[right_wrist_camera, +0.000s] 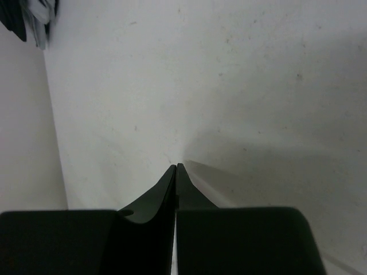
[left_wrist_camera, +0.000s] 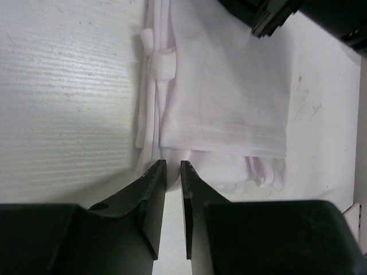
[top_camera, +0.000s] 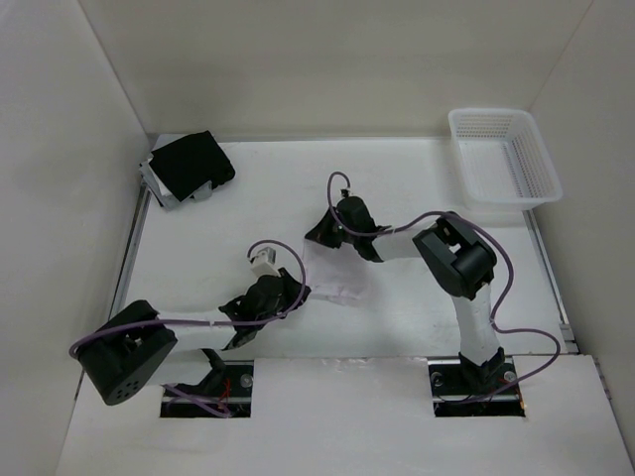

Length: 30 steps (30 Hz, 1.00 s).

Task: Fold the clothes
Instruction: Fold the tank top

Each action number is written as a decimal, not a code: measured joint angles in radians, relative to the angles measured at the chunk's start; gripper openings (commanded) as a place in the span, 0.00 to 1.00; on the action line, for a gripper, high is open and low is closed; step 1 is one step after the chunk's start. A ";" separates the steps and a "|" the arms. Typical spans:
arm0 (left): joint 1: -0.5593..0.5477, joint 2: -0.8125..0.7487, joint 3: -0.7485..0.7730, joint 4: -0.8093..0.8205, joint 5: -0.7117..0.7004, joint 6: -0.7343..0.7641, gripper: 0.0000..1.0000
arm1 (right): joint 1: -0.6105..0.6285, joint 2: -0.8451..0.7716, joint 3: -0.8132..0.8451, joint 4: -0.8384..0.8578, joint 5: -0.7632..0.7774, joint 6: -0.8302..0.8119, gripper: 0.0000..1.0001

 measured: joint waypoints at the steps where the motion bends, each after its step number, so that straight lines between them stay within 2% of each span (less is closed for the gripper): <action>1: -0.005 -0.010 0.000 -0.011 0.000 0.000 0.15 | -0.003 0.002 0.009 -0.002 0.000 0.012 0.04; 5: -0.024 -0.094 -0.002 -0.087 -0.010 0.011 0.15 | -0.012 0.002 0.064 -0.011 0.003 0.047 0.07; 10: -0.027 -0.293 -0.003 -0.239 -0.056 0.027 0.22 | -0.015 -0.027 0.091 -0.018 0.002 0.063 0.20; 13: -0.013 -0.452 -0.001 -0.362 -0.108 0.043 0.27 | -0.015 -0.117 0.047 -0.024 -0.005 0.053 0.25; 16: 0.022 -0.545 0.027 -0.467 -0.156 0.072 0.30 | -0.024 -0.285 -0.049 -0.029 -0.009 0.025 0.29; 23: 0.181 -0.500 0.111 -0.554 -0.167 0.136 0.38 | -0.153 -0.752 -0.362 -0.018 0.034 -0.086 0.44; 27: 0.272 -0.448 0.123 -0.586 -0.128 0.159 0.39 | -0.253 -0.909 -0.513 -0.054 0.117 -0.153 0.48; 30: 0.323 -0.423 0.139 -0.612 -0.098 0.176 0.40 | -0.307 -0.950 -0.602 -0.058 0.192 -0.181 0.48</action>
